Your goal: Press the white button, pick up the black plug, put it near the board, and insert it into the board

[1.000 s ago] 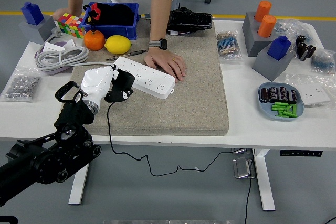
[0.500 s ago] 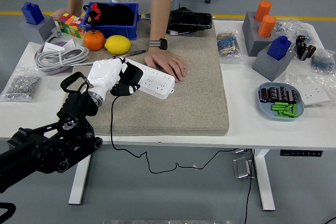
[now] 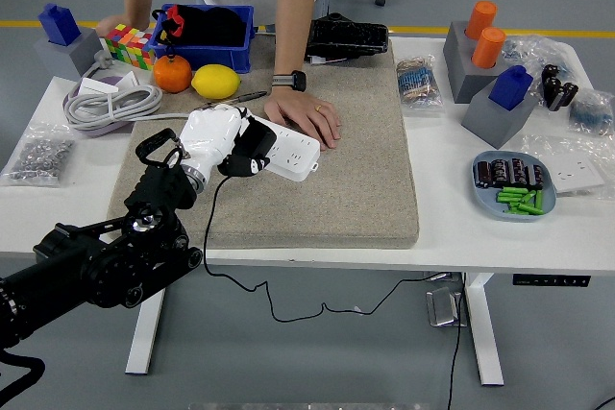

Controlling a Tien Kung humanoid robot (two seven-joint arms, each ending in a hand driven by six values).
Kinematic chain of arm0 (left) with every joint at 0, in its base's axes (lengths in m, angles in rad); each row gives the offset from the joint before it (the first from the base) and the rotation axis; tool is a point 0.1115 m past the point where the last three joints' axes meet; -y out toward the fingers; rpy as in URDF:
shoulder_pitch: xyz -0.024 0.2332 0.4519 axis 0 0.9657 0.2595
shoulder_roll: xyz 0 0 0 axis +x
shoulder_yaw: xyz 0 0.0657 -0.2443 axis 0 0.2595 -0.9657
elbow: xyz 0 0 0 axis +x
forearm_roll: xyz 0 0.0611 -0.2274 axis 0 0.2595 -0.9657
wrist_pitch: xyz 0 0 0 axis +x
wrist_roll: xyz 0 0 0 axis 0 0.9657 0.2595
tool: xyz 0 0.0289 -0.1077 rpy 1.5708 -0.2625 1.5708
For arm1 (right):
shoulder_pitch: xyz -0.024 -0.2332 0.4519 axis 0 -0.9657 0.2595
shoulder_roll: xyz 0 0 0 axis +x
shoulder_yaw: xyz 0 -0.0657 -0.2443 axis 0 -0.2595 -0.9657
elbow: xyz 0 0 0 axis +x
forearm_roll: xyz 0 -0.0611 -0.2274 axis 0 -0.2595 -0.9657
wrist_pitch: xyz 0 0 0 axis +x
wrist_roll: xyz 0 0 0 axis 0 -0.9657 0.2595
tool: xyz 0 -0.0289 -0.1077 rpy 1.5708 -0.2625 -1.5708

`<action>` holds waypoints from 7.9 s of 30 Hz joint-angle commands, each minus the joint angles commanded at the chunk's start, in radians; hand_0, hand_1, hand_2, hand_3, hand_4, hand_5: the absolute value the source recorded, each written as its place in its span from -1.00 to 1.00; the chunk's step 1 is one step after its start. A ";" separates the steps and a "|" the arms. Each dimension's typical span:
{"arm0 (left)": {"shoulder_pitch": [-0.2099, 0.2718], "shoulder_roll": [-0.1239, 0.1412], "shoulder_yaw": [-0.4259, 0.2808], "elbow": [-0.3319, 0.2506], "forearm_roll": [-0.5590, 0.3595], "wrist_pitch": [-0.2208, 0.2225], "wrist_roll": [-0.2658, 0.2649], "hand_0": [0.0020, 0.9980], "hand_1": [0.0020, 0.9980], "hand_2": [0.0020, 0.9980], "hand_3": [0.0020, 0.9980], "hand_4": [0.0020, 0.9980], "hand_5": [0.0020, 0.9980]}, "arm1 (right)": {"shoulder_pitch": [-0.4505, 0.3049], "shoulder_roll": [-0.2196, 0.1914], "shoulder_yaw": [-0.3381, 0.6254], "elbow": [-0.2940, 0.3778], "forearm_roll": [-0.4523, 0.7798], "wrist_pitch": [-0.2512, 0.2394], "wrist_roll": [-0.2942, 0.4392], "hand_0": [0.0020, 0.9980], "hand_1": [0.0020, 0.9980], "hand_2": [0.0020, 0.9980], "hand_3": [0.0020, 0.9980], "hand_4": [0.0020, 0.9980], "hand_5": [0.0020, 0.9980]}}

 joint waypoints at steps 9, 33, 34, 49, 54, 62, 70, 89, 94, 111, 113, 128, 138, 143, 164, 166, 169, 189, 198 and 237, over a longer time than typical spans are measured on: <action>-0.037 -0.022 0.039 0.079 -0.019 0.003 -0.006 -0.69 -0.60 -0.57 0.09 0.33 -1.00 | 0.004 -0.001 0.003 0.000 0.001 0.000 0.000 0.49 0.23 0.16 0.18 0.29 -0.31; -0.068 -0.060 0.107 0.204 -0.050 0.043 -0.018 -0.72 -0.61 -0.58 0.09 0.35 -1.00 | 0.007 -0.002 -0.002 0.004 0.006 0.000 0.001 0.48 0.23 0.16 0.18 0.29 -0.31; -0.069 -0.061 0.109 0.206 -0.051 0.042 -0.017 -0.72 -0.61 -0.58 0.09 0.35 -1.00 | 0.007 -0.003 -0.002 0.004 0.006 0.000 0.001 0.48 0.23 0.16 0.18 0.29 -0.31; -0.070 -0.070 0.118 0.219 -0.049 0.036 -0.003 -0.75 -0.62 -0.58 0.09 0.36 -1.00 | 0.006 -0.003 -0.004 0.004 0.006 0.001 0.001 0.48 0.23 0.16 0.18 0.29 -0.31; -0.071 -0.071 0.114 0.221 -0.052 0.040 -0.004 -0.75 -0.62 -0.58 0.09 0.36 -1.00 | 0.007 -0.003 -0.002 0.005 0.005 0.001 0.000 0.48 0.23 0.16 0.18 0.29 -0.31; -0.070 -0.070 0.103 0.230 -0.093 0.052 -0.042 -0.69 -0.43 -0.30 0.09 0.79 -1.00 | 0.005 -0.003 0.000 0.004 0.004 0.001 0.000 0.48 0.23 0.16 0.18 0.29 -0.32; -0.070 -0.070 0.100 0.232 -0.097 0.029 -0.038 -0.67 -0.43 -0.27 0.10 1.00 -0.61 | 0.006 -0.003 -0.001 0.004 0.005 0.001 0.001 0.48 0.23 0.16 0.18 0.29 -0.32; -0.072 -0.070 0.100 0.227 -0.089 0.018 -0.022 -0.67 -0.43 -0.30 0.10 1.00 -0.73 | 0.005 -0.003 0.002 0.005 0.004 0.002 0.001 0.48 0.23 0.16 0.18 0.29 -0.32; -0.072 -0.070 0.098 0.228 -0.091 0.017 -0.019 -0.67 -0.42 -0.30 0.10 1.00 -0.73 | 0.004 -0.002 0.002 0.004 0.004 0.002 0.001 0.48 0.23 0.16 0.18 0.29 -0.32; -0.070 -0.073 0.092 0.234 -0.113 0.018 -0.021 -0.43 0.00 -0.01 0.27 1.00 0.07 | 0.005 -0.002 0.004 0.005 0.002 0.003 0.000 0.48 0.23 0.16 0.18 0.29 -0.32; -0.070 -0.073 0.091 0.234 -0.117 0.016 -0.019 -0.43 0.00 -0.01 0.27 1.00 0.07 | 0.005 -0.001 0.004 0.005 0.002 0.003 0.000 0.48 0.23 0.16 0.18 0.29 -0.32; -0.071 -0.073 0.086 0.231 -0.128 -0.002 -0.002 0.06 0.41 0.37 0.52 1.00 0.54 | 0.005 -0.002 0.005 0.005 0.002 0.003 0.000 0.48 0.23 0.16 0.18 0.29 -0.32; -0.068 -0.072 0.067 0.225 -0.178 0.004 -0.051 0.47 0.64 0.60 0.67 1.00 0.61 | 0.004 -0.001 0.005 0.005 0.002 0.004 0.000 0.48 0.23 0.16 0.17 0.29 -0.32; -0.065 -0.071 0.042 0.216 -0.214 0.024 -0.101 0.87 0.98 1.00 1.00 1.00 1.00 | 0.003 -0.001 0.004 0.004 0.002 0.004 0.000 0.48 0.23 0.16 0.18 0.29 -0.32; 0.127 0.188 -0.232 -0.221 -0.239 0.004 -0.378 0.57 0.45 0.28 0.35 0.16 -1.00 | -0.004 -0.007 0.009 0.007 -0.002 0.001 0.001 0.48 0.23 0.16 0.18 0.29 -0.33; 0.131 0.203 -0.219 -0.234 -0.242 -0.007 -0.391 0.57 0.45 0.28 0.35 0.16 -1.00 | -0.003 -0.007 0.008 0.008 -0.001 0.001 0.001 0.48 0.23 0.16 0.18 0.29 -0.33; 0.138 0.219 -0.200 -0.245 -0.253 -0.026 -0.401 0.48 0.39 0.16 0.28 -0.26 -1.00 | -0.002 -0.007 0.006 0.009 0.000 0.001 0.001 0.48 0.23 0.16 0.17 0.29 -0.33; 0.116 0.178 -0.105 -0.188 -0.268 -0.056 -0.421 0.71 0.59 0.45 0.33 0.03 -1.00 | -0.005 -0.003 0.008 0.013 0.003 0.001 0.001 0.49 0.23 0.16 0.18 0.29 -0.33; 0.100 0.158 -0.091 -0.142 -0.261 -0.070 -0.398 0.72 0.62 0.49 0.40 0.11 -1.00 | -0.003 -0.003 0.007 0.013 0.004 0.001 0.002 0.49 0.23 0.15 0.18 0.29 -0.33; 0.079 0.131 -0.055 -0.049 -0.193 -0.063 -0.370 0.73 0.67 0.55 0.49 0.23 -1.00 | 0.002 -0.003 0.009 0.014 0.007 0.000 0.006 0.48 0.22 0.15 0.17 0.28 -0.33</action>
